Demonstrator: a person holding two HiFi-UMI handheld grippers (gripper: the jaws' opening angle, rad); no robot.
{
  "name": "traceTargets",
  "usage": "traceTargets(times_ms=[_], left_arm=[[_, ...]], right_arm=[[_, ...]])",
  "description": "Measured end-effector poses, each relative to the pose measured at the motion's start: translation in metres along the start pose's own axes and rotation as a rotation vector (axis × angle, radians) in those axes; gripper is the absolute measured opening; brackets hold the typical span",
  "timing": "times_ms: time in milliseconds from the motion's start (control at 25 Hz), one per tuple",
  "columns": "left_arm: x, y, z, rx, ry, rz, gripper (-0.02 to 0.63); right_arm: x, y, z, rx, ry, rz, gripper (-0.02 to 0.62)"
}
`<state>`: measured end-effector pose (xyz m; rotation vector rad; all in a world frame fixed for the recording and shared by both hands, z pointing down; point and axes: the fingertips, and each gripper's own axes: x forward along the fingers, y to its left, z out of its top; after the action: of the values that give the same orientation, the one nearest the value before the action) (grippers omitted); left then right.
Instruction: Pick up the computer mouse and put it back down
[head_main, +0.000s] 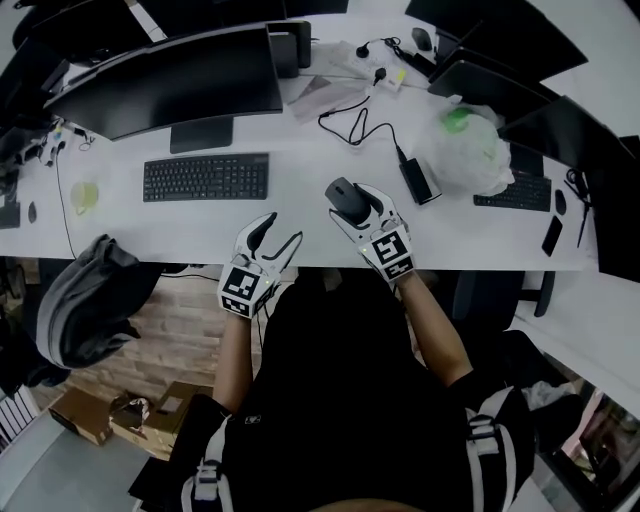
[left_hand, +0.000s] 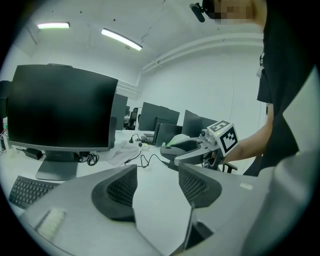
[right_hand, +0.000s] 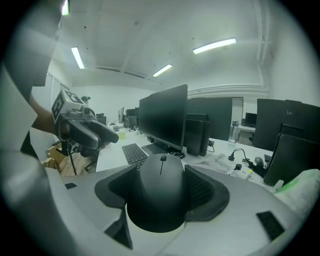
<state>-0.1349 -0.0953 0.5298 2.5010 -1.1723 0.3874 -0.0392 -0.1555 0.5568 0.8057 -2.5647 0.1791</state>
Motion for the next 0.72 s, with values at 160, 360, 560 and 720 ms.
traceTargets(times_ms=[160,360,560,720], left_arm=[[0.004,0.003,-0.003,-0.009,0.019,0.008,0.247],[0.009,0.009,-0.006,-0.017,0.042,0.019,0.247],[0.016,0.012,-0.008,-0.022,0.063,0.037,0.247],[0.02,0.018,-0.012,-0.03,0.079,0.046,0.245]], right_arm=[[0.015,0.0,-0.005,0.001,0.014,0.022,0.299],[0.033,-0.002,-0.015,0.015,0.037,0.042,0.299],[0.053,-0.002,-0.036,0.023,0.084,0.089,0.301],[0.07,-0.002,-0.051,0.043,0.109,0.11,0.301]])
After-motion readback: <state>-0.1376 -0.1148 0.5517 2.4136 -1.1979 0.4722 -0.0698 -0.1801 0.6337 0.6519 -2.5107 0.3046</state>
